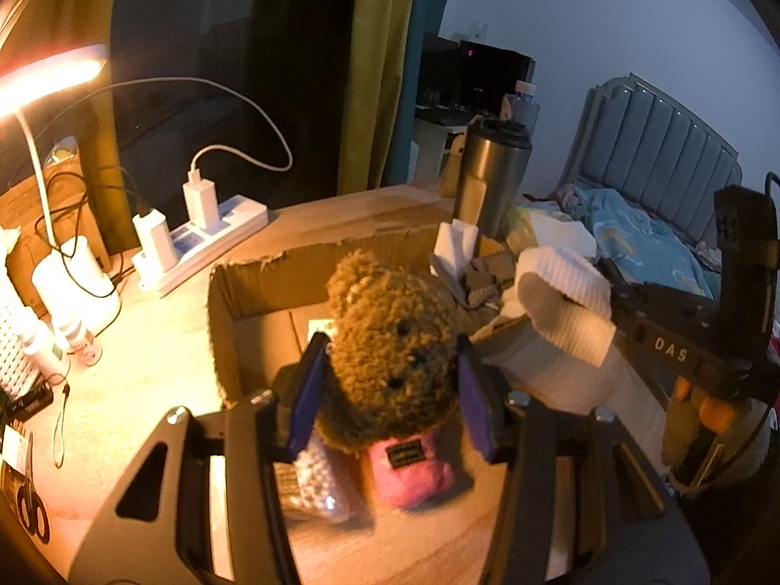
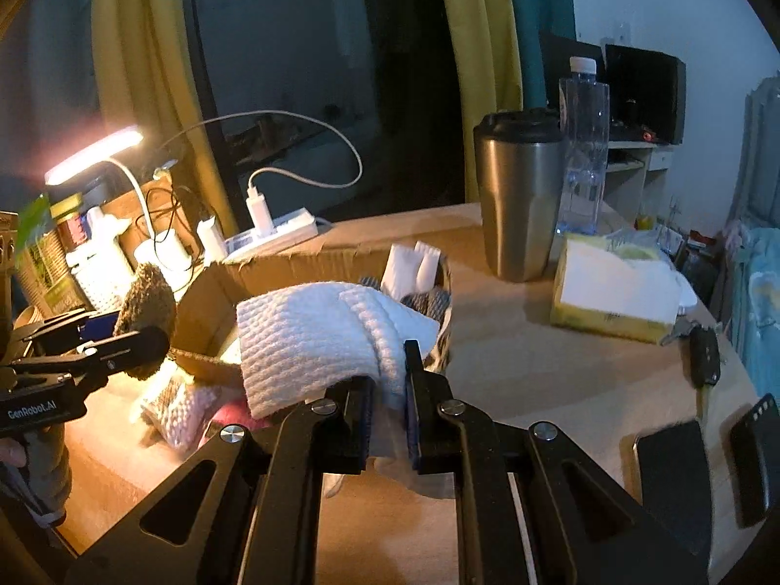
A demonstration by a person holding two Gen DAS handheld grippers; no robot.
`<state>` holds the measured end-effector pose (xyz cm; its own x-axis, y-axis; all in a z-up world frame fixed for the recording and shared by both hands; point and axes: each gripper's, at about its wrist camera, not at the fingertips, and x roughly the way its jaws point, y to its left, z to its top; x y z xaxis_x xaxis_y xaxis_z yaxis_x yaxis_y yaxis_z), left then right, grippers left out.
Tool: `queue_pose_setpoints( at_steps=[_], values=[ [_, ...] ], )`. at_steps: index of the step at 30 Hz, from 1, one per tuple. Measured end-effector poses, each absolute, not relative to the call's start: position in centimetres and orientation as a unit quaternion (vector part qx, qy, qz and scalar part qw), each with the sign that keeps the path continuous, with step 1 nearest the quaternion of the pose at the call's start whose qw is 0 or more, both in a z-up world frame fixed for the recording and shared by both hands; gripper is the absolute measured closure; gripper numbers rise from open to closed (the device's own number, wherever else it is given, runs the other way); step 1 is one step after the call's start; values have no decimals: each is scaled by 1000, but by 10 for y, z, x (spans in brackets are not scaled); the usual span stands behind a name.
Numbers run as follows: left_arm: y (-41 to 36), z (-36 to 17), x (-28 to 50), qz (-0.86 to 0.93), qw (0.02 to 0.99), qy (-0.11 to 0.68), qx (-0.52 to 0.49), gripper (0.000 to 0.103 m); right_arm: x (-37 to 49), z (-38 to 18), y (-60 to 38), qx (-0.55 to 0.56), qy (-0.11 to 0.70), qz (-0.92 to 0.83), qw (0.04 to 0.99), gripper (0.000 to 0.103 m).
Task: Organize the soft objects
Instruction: 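Carry the towel over the box with the right gripper while the left carries the teddy bear, then open the right gripper to drop the towel while the left gripper releases the teddy bear into the box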
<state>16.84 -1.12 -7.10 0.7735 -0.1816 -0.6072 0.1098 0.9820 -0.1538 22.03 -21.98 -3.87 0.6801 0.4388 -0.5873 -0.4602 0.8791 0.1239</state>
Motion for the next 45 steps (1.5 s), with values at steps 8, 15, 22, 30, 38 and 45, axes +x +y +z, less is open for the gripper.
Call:
queue_pose_setpoints(
  at_steps=[8, 15, 22, 30, 38, 45],
  values=[
    [-16, -74, 192, -78, 937, 334, -61, 52, 243, -35, -221, -16, 310, 237, 921, 90],
    [-17, -83, 213, -77, 932, 348, -66, 52, 261, -40, -214, -14, 314, 239, 919, 90],
    [-19, -93, 234, -80, 927, 360, -72, 52, 278, -45, -205, -17, 318, 239, 917, 89],
    [-26, -106, 255, -94, 918, 376, -79, 51, 296, -61, -197, -30, 344, 233, 909, 60],
    [-31, -119, 268, -97, 909, 396, -89, 51, 289, -51, -205, -18, 332, 251, 909, 46],
    [-38, -120, 273, -104, 904, 406, -77, 50, 276, -32, -223, 26, 298, 285, 911, 45]
  ],
)
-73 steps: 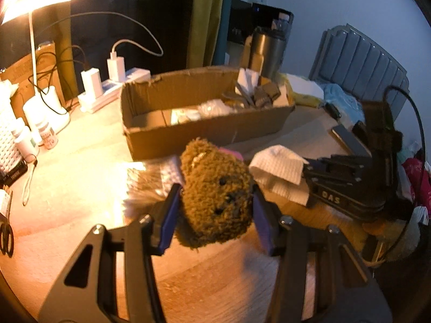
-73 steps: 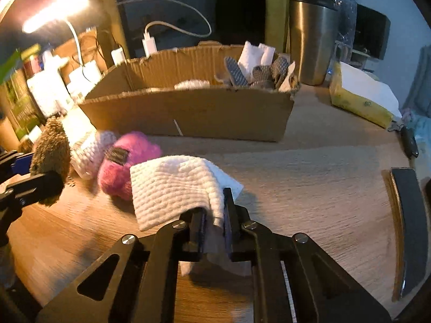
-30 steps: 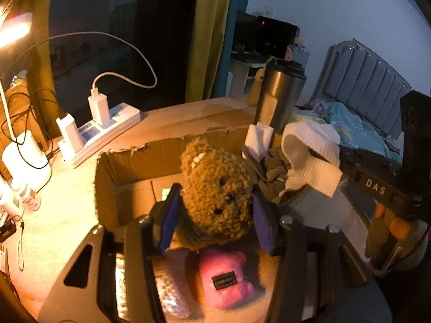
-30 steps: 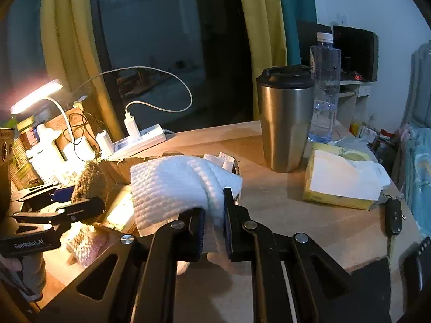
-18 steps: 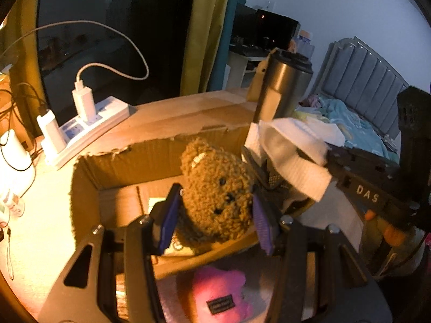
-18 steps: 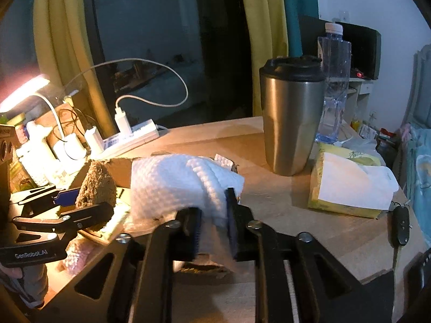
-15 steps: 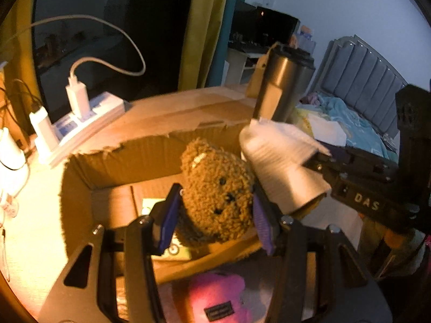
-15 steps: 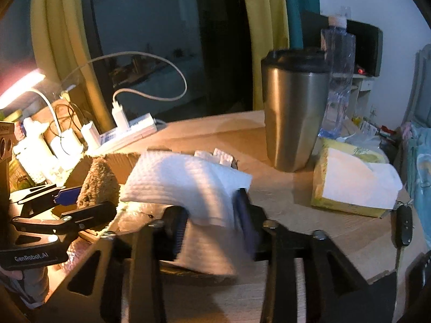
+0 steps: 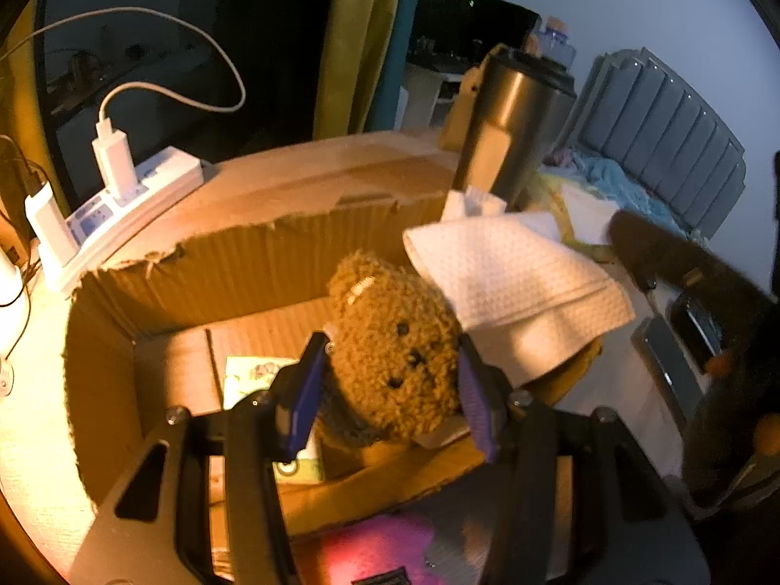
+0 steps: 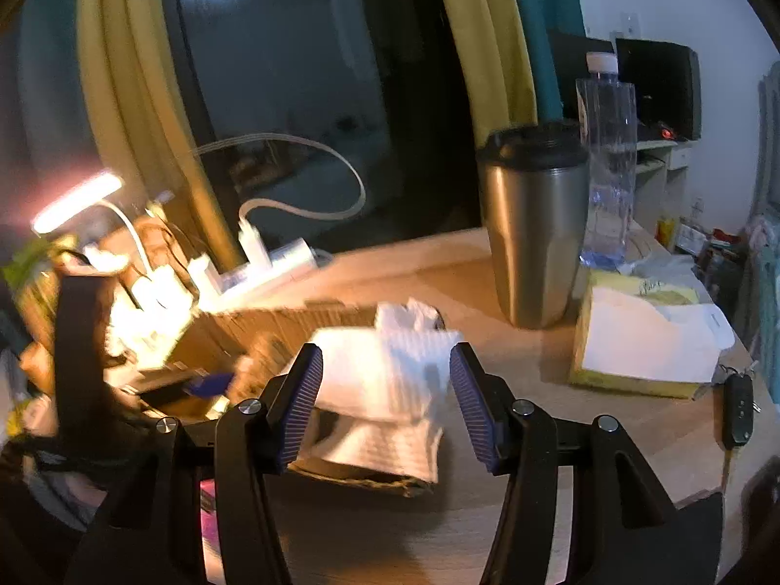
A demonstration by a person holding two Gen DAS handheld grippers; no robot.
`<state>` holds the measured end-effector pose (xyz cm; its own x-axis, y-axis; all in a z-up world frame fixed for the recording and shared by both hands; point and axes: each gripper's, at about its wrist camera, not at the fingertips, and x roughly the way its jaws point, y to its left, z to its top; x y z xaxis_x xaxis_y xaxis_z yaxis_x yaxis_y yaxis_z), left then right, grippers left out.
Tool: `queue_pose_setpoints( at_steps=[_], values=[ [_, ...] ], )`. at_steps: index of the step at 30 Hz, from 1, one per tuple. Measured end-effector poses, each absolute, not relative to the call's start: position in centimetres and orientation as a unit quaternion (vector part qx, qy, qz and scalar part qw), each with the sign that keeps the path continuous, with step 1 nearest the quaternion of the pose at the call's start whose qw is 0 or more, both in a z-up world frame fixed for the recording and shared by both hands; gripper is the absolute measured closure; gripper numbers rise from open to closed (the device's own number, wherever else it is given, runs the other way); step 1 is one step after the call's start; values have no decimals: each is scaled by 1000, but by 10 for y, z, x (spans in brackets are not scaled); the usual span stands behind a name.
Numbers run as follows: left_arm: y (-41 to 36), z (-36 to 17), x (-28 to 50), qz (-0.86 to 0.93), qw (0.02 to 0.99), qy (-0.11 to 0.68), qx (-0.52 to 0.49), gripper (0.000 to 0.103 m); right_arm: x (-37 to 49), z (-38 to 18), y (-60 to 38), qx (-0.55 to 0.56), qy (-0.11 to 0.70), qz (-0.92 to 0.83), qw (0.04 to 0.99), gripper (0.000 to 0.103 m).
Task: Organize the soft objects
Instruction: 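Open the right gripper to drop the towel while the left gripper releases the teddy bear into the box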
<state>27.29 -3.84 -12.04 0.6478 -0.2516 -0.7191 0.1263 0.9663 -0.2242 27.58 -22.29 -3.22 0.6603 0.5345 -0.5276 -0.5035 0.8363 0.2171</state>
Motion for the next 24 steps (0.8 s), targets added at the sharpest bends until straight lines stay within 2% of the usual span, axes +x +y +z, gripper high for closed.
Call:
queue_pose_setpoints(
  at_steps=[2, 5, 8, 14, 19, 21, 22, 24],
  values=[
    [-40, -123, 276, -103, 902, 412, -75, 49, 273, -25, -226, 38, 282, 295, 912, 45],
    [-41, -125, 278, -102, 900, 417, -76, 47, 279, -23, -225, 38, 279, 282, 917, 36],
    [-45, -125, 282, -106, 898, 420, -73, 35, 301, -45, -214, 12, 322, 238, 916, 36],
    [-41, -123, 275, -106, 900, 418, -63, 34, 335, -99, -212, 9, 413, 189, 891, 36],
    [-39, -121, 272, -103, 902, 416, -61, 34, 336, -105, -214, 12, 419, 184, 889, 33],
    [-38, -118, 269, -103, 903, 412, -60, 31, 334, -103, -212, 8, 417, 181, 891, 33],
    [-38, -116, 267, -103, 904, 410, -59, 25, 332, -101, -211, 6, 414, 180, 892, 33],
    [-38, -112, 263, -103, 907, 404, -58, 23, 327, -95, -210, 7, 404, 182, 896, 33]
  ],
)
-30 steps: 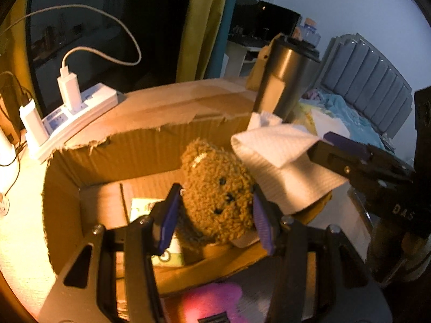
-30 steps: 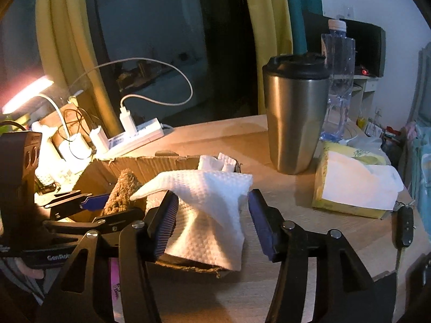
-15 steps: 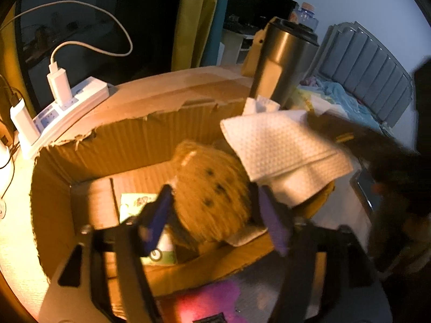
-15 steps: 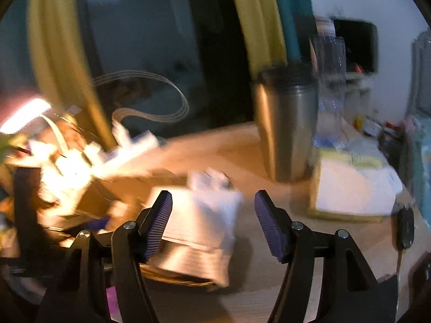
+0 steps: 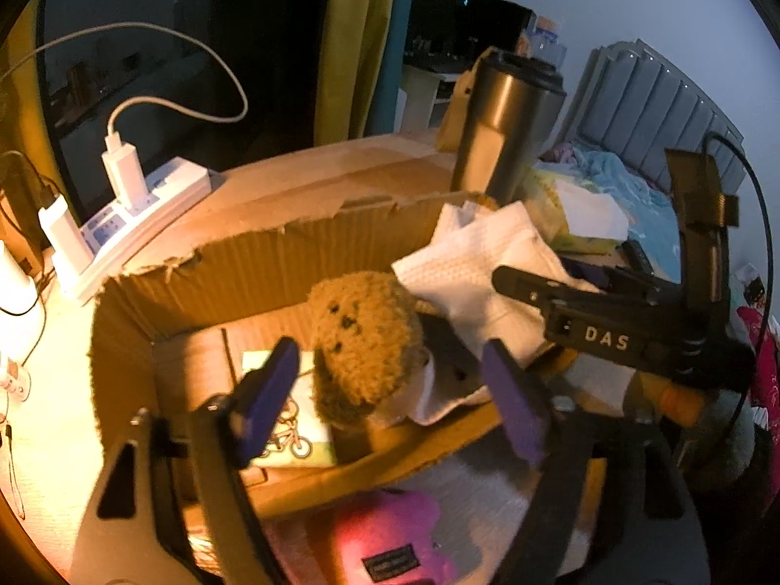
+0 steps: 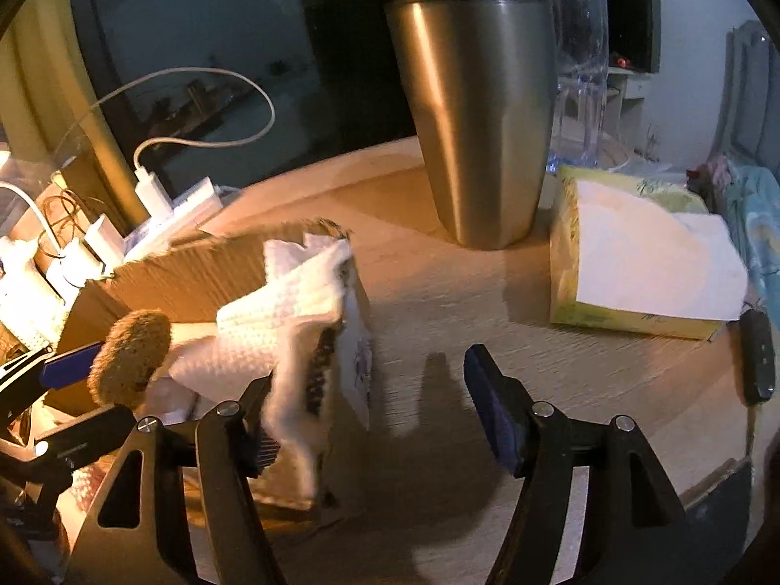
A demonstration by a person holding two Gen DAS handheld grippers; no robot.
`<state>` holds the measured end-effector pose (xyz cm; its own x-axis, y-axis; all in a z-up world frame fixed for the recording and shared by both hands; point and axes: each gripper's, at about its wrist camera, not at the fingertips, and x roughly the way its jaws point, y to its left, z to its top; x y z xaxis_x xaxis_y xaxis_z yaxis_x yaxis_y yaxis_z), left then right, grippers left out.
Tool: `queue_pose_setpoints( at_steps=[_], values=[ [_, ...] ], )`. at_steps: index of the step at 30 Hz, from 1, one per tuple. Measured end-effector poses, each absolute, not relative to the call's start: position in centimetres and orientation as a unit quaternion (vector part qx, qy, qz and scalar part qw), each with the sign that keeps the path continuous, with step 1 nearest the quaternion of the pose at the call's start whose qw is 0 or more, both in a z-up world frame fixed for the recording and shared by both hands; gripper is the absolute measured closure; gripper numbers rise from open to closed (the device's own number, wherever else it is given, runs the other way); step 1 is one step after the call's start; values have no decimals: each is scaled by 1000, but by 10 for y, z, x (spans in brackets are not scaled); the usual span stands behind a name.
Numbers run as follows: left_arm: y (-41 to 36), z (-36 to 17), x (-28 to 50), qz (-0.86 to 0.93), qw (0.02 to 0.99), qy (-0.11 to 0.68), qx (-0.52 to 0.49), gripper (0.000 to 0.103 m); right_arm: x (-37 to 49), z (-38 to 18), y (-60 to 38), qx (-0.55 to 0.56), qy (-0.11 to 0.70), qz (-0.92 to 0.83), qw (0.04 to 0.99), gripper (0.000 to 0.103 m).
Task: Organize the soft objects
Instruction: 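Open the right gripper to drop the towel while the left gripper releases the teddy bear into the box, then grasp the pink plush toy with the right gripper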
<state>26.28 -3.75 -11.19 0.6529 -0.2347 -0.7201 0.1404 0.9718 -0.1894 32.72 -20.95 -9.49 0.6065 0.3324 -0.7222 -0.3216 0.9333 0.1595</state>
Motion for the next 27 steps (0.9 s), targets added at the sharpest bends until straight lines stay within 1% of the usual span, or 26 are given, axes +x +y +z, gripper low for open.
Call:
queue_pose_setpoints(
  at_steps=[13, 27],
  values=[
    [-26, -85, 227, -101, 922, 369, -63, 23, 285, -57, -211, 7, 362, 188, 913, 33],
    [6, -80, 187, -84, 928, 353, -84, 23, 239, -37, -181, -11, 345, 209, 915, 33]
  ],
)
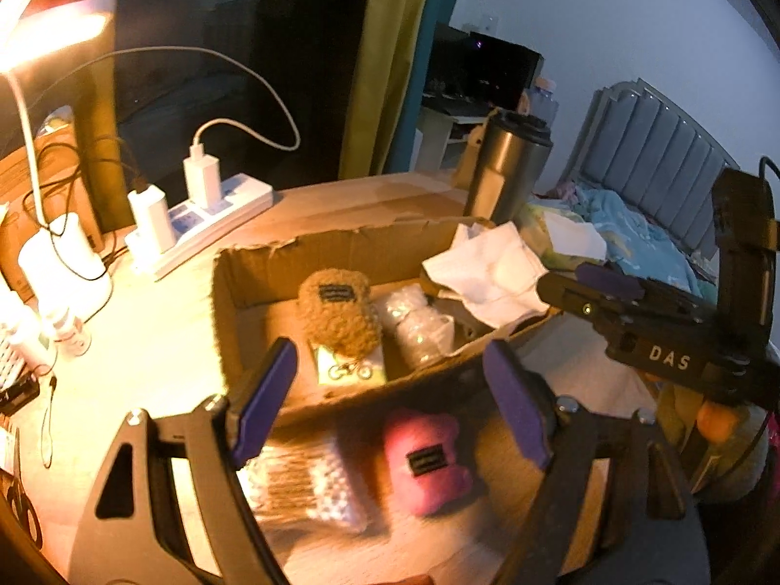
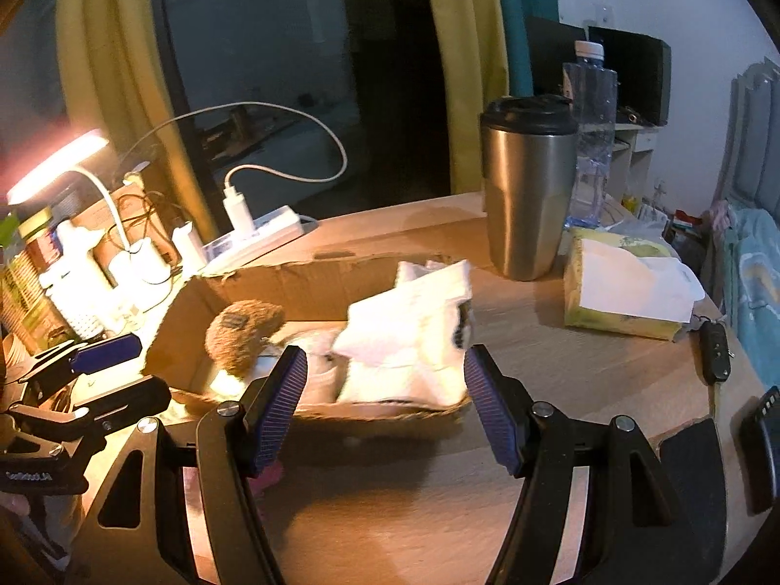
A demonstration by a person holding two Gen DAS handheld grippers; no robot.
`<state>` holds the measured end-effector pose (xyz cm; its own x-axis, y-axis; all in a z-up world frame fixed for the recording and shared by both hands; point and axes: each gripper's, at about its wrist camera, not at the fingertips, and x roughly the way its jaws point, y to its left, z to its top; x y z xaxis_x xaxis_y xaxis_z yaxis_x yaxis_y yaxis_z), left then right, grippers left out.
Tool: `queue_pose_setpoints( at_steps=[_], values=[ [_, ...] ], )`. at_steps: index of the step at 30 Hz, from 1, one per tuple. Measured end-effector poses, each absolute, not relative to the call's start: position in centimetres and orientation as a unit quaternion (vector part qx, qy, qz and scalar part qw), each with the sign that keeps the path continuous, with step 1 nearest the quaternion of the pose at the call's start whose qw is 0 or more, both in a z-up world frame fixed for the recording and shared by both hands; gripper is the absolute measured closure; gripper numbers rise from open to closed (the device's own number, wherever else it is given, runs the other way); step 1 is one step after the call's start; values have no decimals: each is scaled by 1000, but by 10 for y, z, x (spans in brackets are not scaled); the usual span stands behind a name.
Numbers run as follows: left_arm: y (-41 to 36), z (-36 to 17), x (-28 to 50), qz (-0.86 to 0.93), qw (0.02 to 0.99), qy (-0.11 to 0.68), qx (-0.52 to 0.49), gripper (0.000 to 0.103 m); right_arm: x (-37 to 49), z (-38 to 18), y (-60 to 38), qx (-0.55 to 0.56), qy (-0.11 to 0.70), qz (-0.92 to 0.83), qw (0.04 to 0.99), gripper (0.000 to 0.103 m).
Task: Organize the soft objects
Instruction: 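Grasp the pink plush toy with the right gripper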
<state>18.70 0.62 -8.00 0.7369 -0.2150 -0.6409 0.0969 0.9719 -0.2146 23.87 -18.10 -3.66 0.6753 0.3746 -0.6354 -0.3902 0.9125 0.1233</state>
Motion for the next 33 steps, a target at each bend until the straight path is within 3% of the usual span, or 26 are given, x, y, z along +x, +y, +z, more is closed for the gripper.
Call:
queue_pose_setpoints(
  at_steps=[17, 33],
  values=[
    [49, -86, 147, -57, 933, 337, -113, 23, 199, -33, -132, -49, 344, 240, 906, 33],
    [73, -117, 135, -43, 922, 361, -131, 23, 189, -70, -102, -63, 386, 254, 885, 33]
  ],
)
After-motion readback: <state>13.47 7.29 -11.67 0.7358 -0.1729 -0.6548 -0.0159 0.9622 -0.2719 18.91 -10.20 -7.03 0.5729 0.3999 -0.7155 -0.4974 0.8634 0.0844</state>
